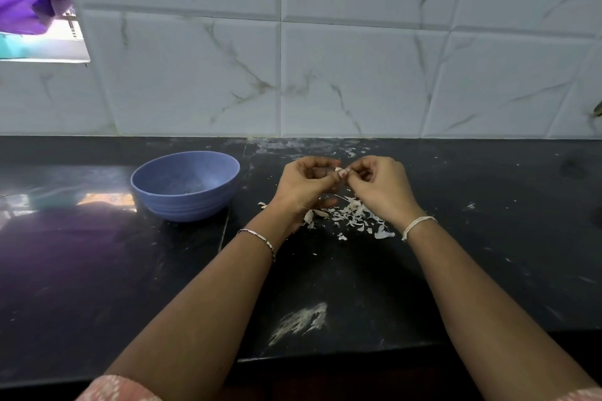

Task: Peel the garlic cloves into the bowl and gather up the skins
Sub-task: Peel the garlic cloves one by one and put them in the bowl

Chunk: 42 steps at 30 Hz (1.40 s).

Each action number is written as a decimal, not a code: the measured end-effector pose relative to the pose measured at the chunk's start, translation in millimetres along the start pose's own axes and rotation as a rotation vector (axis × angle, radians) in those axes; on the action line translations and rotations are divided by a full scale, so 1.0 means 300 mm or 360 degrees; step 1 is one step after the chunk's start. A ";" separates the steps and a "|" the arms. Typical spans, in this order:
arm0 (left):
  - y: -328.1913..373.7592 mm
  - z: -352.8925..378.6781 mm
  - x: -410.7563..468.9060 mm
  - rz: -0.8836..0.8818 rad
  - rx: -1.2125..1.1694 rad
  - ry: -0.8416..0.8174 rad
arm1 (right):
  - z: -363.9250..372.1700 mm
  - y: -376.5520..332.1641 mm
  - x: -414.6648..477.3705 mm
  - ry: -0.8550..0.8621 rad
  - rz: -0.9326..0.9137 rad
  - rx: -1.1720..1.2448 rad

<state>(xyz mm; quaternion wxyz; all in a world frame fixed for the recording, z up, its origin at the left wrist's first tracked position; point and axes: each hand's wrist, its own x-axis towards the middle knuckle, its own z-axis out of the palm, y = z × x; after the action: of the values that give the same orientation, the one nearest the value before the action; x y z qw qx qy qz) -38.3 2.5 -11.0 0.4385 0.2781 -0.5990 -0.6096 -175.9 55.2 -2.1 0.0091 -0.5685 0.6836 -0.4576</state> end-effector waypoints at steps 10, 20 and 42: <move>0.004 -0.011 0.006 -0.0101 -0.0060 0.0047 | -0.005 -0.024 -0.018 0.0112 -0.0304 -0.0468; 0.008 -0.030 0.010 -0.0259 -0.0212 -0.0085 | -0.014 0.009 -0.005 -0.0039 -0.0209 -0.0052; 0.003 -0.019 0.011 -0.0226 -0.0102 -0.0110 | -0.083 0.048 0.007 -0.0368 -0.0126 -0.0509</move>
<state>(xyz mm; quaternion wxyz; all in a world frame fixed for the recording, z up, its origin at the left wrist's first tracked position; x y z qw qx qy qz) -34.7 -3.0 -10.2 0.3820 0.2845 -0.5727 -0.6672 -201.1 67.8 4.2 -0.0209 -0.6378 0.7192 -0.2748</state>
